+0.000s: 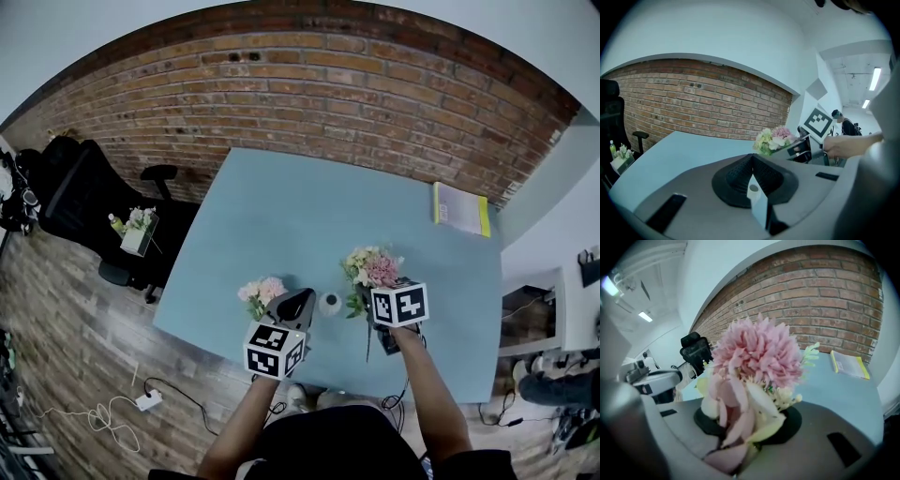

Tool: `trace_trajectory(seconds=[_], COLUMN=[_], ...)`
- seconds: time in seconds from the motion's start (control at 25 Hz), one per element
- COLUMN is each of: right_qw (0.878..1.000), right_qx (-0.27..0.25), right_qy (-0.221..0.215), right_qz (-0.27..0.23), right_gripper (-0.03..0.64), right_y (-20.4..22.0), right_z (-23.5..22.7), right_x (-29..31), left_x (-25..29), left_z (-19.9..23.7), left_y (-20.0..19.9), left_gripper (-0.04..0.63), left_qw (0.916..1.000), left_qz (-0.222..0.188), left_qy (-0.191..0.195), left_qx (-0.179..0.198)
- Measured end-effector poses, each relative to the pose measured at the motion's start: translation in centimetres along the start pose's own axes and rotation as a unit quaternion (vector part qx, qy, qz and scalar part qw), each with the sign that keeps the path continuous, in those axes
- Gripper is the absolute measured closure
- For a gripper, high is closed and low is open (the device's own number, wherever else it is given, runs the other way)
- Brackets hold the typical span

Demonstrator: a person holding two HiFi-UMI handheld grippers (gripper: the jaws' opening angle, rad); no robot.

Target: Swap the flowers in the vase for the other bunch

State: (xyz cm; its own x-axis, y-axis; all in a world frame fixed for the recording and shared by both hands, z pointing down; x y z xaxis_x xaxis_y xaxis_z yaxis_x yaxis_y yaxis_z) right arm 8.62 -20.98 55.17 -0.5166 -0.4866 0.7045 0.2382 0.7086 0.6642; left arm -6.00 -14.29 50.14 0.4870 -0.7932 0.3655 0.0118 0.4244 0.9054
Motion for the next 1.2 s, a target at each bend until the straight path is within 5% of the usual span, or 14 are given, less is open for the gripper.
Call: trace_trajectory(seconds=[0.64,1.2], right_qw=[0.99,0.956], right_qx=[-0.074,-0.128], right_qy=[-0.03,-0.028], right_qz=[-0.114,-0.261], right_gripper=[0.453,0.454], right_y=[-11.0,-15.6], right_z=[5.7,9.6], right_x=[-1.9,-4.9], left_x=[-3.6,-5.7], left_z=[2.5,3.6], left_y=[0.0,0.1], left_gripper=[0.586,0.586], left_qw=[0.999,0.9976], left_qz=[-0.014,-0.023], left_qy=[-0.042,-0.065], left_qx=[-0.009,-0.013])
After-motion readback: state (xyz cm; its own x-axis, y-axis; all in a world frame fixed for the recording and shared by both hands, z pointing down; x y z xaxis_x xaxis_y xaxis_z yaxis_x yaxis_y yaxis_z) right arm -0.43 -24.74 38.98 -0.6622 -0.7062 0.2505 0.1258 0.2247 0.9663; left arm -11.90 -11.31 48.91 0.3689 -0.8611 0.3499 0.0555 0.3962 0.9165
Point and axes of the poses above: the fingertips, and each gripper's own axes: x forward along the fingers, z to its left, y out of its underside, the point moved 3 cm from there along -x, backward along the fingers
